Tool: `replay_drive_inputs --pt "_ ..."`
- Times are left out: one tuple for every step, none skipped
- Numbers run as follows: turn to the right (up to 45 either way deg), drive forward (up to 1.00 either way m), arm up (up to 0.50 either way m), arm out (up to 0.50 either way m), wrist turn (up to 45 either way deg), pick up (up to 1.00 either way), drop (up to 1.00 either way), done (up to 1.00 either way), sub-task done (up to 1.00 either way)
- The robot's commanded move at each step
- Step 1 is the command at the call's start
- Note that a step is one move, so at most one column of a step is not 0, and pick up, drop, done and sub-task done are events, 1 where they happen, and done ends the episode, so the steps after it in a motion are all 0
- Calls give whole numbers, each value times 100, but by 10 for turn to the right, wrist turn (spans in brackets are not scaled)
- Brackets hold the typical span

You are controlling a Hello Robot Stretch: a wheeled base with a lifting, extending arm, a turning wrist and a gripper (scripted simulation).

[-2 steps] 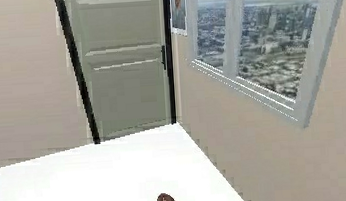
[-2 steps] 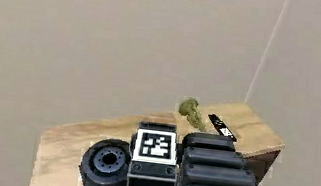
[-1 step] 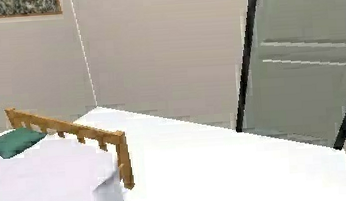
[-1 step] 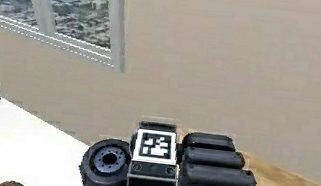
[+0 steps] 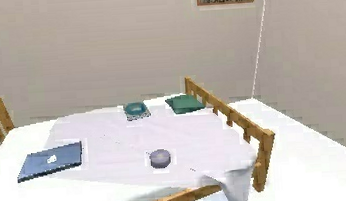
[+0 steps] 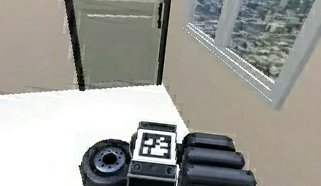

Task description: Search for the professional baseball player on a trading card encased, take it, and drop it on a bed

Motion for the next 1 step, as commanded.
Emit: replay_drive_inputs --pt "-120 0 0 0 0 0 0 0 0"
